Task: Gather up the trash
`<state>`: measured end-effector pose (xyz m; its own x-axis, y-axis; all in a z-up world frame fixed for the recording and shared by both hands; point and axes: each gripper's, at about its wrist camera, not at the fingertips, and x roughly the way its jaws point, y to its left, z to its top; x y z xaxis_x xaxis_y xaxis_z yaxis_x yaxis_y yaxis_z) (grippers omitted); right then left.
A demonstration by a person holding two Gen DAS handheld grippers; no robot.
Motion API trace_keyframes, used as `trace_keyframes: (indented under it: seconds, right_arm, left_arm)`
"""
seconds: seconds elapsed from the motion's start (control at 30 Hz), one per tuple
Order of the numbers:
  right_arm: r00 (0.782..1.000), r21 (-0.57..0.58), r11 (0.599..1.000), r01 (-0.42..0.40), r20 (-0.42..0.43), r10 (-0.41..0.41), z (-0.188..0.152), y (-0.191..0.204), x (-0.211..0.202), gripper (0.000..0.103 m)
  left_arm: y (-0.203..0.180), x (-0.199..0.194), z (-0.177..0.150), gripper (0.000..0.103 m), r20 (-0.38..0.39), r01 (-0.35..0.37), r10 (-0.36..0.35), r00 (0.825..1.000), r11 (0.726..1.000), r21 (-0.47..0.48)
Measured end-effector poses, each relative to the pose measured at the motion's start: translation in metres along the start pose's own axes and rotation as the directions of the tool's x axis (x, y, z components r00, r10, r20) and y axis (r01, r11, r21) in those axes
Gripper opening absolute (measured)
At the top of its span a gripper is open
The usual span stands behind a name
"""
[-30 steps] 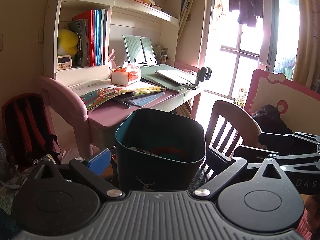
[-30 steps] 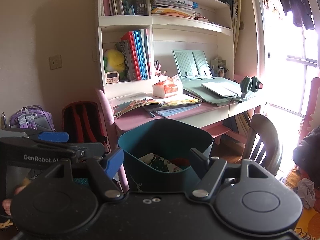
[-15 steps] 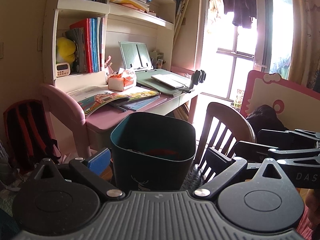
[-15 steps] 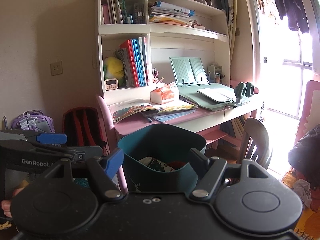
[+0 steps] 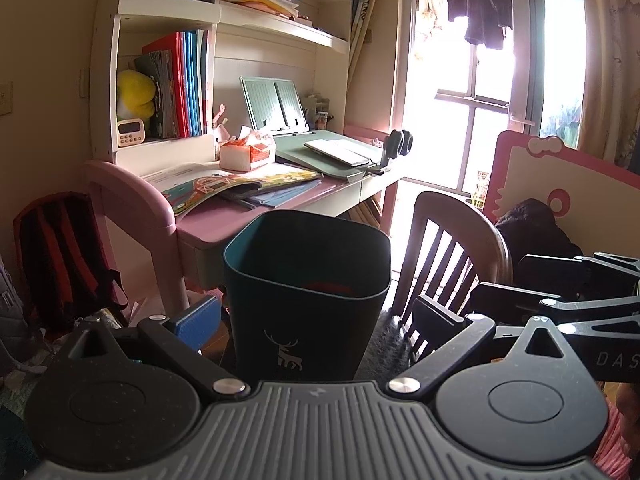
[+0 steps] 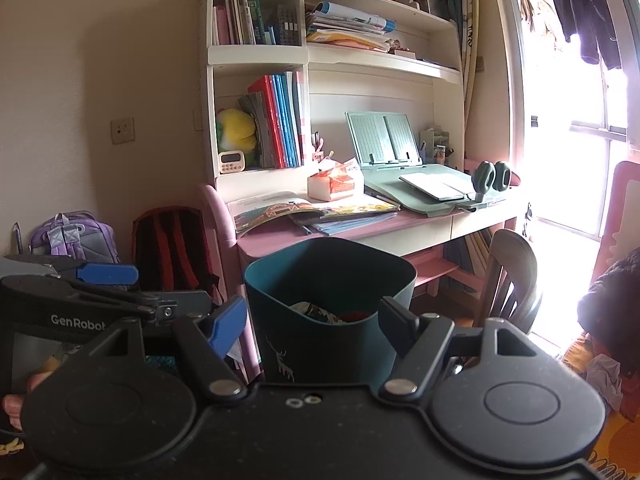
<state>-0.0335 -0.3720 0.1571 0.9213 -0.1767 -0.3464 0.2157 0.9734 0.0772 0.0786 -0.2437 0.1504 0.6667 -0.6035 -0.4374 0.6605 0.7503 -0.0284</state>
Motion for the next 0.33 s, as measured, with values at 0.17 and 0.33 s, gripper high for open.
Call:
trace_keyframes:
  seconds: [0.17,0.33]
  right_arm:
    - [1.0,-0.013,1.0,-0.007,-0.016,0.007,-0.006,0.006,0.003,0.072]
    - [0.999,-0.024,1.0,-0.013,-0.034,0.012,-0.012,0.01,0.009,0.072]
  left_arm:
    - [0.002,0.005,-0.01,0.103,-0.028,-0.009,0.009,1.0,1.0,-0.003]
    - [0.007,0.007,-0.018,0.103,-0.048,-0.016,0.016,0.999,1.0,-0.005]
